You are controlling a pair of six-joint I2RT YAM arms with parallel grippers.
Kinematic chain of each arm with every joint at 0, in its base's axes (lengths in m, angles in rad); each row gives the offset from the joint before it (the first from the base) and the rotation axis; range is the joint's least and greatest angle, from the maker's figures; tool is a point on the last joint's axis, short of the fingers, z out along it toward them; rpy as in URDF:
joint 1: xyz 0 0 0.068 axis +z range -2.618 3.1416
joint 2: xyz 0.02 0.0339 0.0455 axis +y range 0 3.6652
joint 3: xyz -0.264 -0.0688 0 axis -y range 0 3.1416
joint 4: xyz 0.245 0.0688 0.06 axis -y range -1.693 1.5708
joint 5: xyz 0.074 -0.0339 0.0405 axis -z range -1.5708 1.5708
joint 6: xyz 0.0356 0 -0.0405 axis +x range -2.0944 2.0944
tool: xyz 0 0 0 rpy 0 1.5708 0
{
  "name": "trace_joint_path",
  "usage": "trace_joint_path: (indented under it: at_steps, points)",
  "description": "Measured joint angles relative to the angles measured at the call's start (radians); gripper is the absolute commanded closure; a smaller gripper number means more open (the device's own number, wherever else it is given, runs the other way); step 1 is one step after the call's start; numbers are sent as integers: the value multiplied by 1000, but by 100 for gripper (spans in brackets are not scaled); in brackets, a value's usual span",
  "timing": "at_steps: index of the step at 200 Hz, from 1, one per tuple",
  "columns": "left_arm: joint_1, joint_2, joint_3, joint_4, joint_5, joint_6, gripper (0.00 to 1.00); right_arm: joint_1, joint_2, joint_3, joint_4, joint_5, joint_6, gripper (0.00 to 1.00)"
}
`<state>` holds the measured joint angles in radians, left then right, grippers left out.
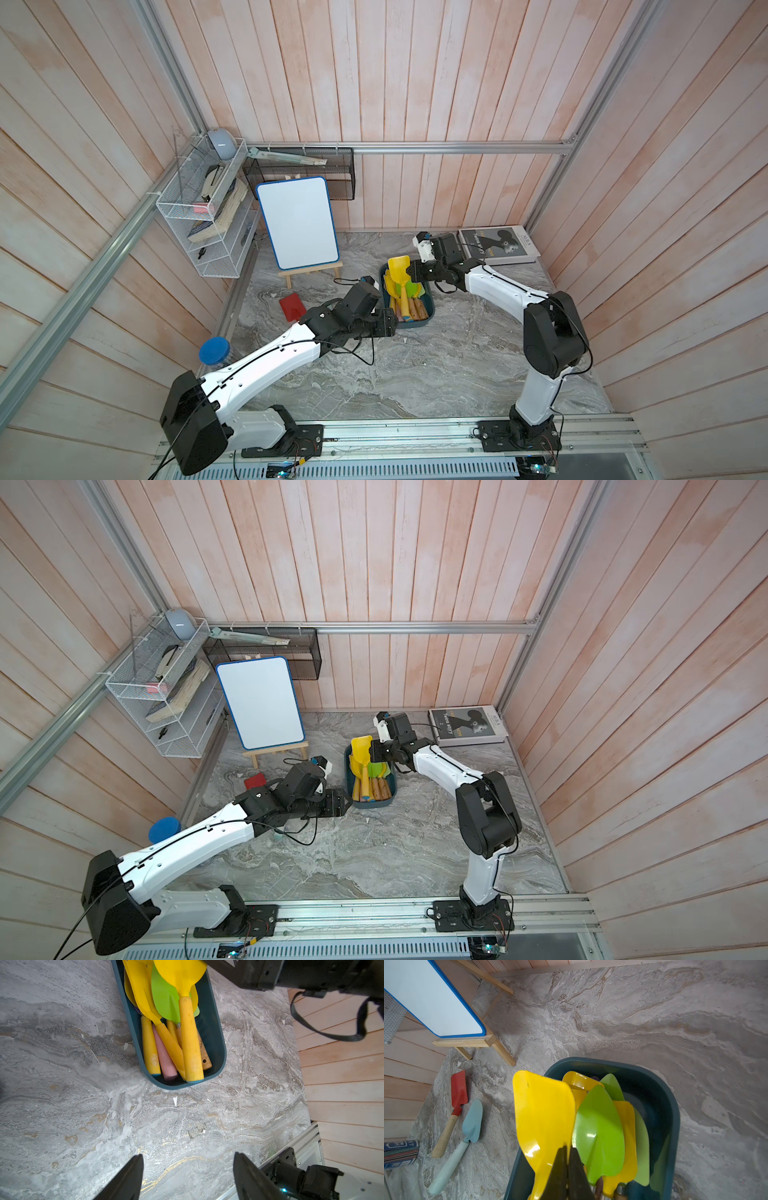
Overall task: Put the shovel into the storage box
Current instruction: Place the shovel in the storage box.
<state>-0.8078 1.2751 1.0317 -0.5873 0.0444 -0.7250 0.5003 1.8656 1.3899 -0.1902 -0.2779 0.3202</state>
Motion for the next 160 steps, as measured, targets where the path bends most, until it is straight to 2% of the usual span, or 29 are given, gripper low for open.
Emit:
trace_joint_path:
  at_steps: [98,160]
  points:
    - [9,-12,-4,12,0,4,26,0,142,36,73,-6,38,100]
    - [10,-20,-10,17,0,7,26,0,160,32,113,-13,67,100]
